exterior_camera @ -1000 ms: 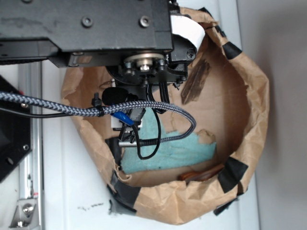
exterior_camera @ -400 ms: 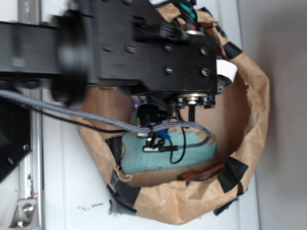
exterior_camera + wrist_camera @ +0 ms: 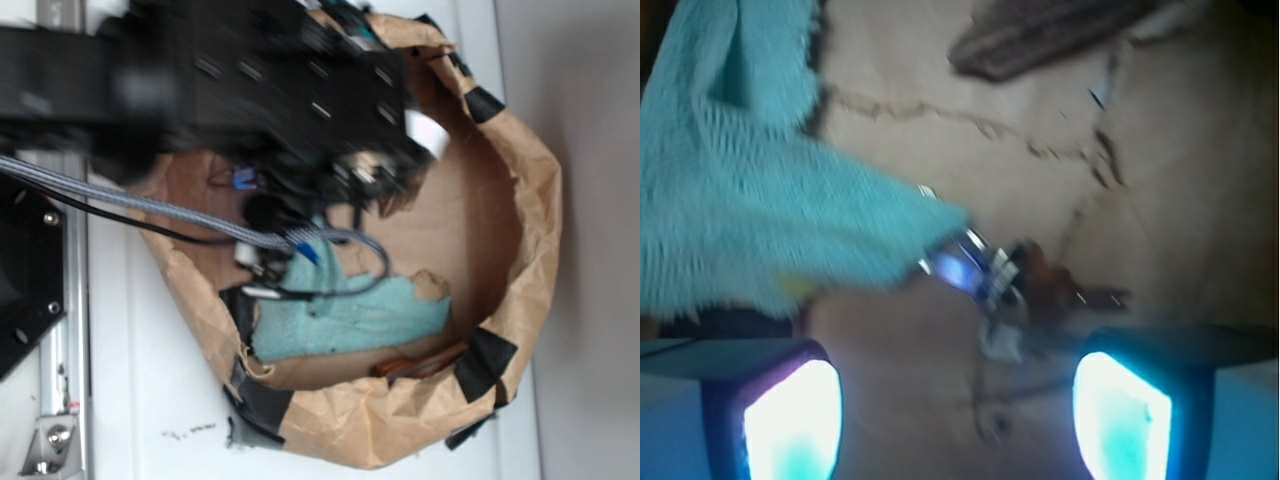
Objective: Grab the silver keys.
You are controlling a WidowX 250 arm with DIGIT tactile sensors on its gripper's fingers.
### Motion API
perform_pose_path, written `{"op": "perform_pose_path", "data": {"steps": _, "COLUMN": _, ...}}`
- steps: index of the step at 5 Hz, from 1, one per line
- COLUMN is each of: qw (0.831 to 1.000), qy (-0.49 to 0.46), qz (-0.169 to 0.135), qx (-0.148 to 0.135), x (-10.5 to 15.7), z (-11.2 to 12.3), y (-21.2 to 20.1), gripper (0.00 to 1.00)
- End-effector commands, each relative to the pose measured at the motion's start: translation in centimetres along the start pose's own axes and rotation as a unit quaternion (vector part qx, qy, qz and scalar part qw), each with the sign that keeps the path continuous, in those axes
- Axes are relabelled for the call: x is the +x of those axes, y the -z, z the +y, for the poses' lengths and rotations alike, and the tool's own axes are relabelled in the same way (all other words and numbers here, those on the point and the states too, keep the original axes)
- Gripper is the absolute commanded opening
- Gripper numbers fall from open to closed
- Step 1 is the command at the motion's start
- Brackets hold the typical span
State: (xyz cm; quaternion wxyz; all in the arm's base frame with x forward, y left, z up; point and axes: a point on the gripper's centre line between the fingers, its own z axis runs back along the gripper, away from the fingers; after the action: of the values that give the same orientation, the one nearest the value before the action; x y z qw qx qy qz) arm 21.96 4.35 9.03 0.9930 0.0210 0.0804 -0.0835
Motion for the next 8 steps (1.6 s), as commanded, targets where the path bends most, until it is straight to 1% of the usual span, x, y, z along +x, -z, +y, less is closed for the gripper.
{"op": "perform_pose_path", "data": {"steps": 1, "qw": 1.0, "qy": 0.027, "qz": 0.008, "qx": 0.013, "x": -0.8, "z": 1.8, "y": 0.4, "gripper": 1.0}}
{"op": "perform_pose_path", "data": {"steps": 2, "qw": 0.999, "qy": 0.038, "qz": 0.014, "qx": 0.013, "x": -1.5, "z": 1.1, "y": 1.8, "gripper": 1.0}}
{"op": "perform_pose_path", "data": {"steps": 3, "qw": 0.999, "qy": 0.051, "qz": 0.006, "qx": -0.01, "x": -3.2, "z": 0.5, "y": 3.0, "gripper": 1.0}}
{"op": "perform_pose_path", "data": {"steps": 4, "qw": 0.998, "qy": 0.059, "qz": -0.013, "qx": -0.026, "x": -4.1, "z": 0.1, "y": 4.1, "gripper": 1.0}}
{"op": "perform_pose_path", "data": {"steps": 5, "qw": 0.998, "qy": 0.056, "qz": -0.018, "qx": -0.027, "x": -3.4, "z": -0.2, "y": 4.7, "gripper": 1.0}}
{"op": "perform_pose_path", "data": {"steps": 6, "qw": 0.999, "qy": 0.039, "qz": -0.014, "qx": -0.024, "x": -2.4, "z": -0.6, "y": 5.0, "gripper": 1.0}}
{"op": "perform_pose_path", "data": {"steps": 7, "qw": 0.999, "qy": -0.012, "qz": -0.006, "qx": -0.047, "x": -0.6, "z": -0.9, "y": 4.5, "gripper": 1.0}}
{"op": "perform_pose_path", "data": {"steps": 8, "qw": 0.997, "qy": -0.015, "qz": -0.005, "qx": -0.073, "x": -0.3, "z": -0.2, "y": 3.1, "gripper": 1.0}}
